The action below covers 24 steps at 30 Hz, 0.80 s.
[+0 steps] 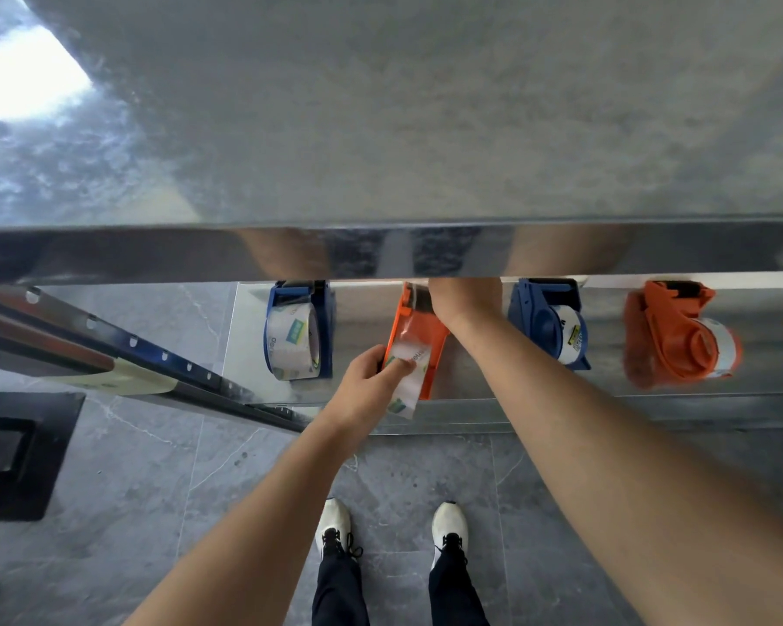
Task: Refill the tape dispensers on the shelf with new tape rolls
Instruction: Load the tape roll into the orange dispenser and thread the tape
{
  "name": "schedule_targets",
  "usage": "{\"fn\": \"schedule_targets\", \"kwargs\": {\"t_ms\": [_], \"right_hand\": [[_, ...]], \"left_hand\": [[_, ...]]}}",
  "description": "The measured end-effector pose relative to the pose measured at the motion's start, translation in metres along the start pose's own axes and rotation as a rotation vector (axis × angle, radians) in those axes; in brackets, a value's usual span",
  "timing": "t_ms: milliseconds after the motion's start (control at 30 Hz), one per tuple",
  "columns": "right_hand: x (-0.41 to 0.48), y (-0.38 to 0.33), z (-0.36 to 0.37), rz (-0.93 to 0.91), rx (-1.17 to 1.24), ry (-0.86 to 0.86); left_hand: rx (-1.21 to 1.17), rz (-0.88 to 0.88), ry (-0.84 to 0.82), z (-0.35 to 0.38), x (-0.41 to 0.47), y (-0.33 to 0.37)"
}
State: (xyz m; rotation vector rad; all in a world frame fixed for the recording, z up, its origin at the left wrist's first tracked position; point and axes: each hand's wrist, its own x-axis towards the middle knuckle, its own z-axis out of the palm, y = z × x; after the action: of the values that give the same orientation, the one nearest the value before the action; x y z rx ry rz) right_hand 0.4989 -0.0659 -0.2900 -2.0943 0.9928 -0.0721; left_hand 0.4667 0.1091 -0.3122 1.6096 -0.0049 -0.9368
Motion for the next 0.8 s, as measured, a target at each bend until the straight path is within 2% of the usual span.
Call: {"fn": "schedule_targets", "kwargs": {"t_ms": [200,333,500,633,800], "right_hand": [[0.007,0.0,-0.001,0.016,0.009,-0.001],[0.01,0.009,0.006,0.135,0.009,0.032],[0.009,0.007,0.004,0.138,-0.046,0.019],[0.005,0.003,-0.003,-0.023,-0.186,0.01],[0.003,0.003,-0.011,-0.082,0.017,-0.039]], "left_hand": [[-0.053,0.006,0.096,0.006,0.006,-0.003],[-0.046,0.026,0.037,0.001,0.002,-0.006],[-0.055,0.06,-0.03,-0.007,-0.002,-0.008],[-0.058,0.083,-0.06,-0.012,-0.008,-0.012],[-0.064,0.101,-0.044,-0.008,-0.015,-0.016]]}}
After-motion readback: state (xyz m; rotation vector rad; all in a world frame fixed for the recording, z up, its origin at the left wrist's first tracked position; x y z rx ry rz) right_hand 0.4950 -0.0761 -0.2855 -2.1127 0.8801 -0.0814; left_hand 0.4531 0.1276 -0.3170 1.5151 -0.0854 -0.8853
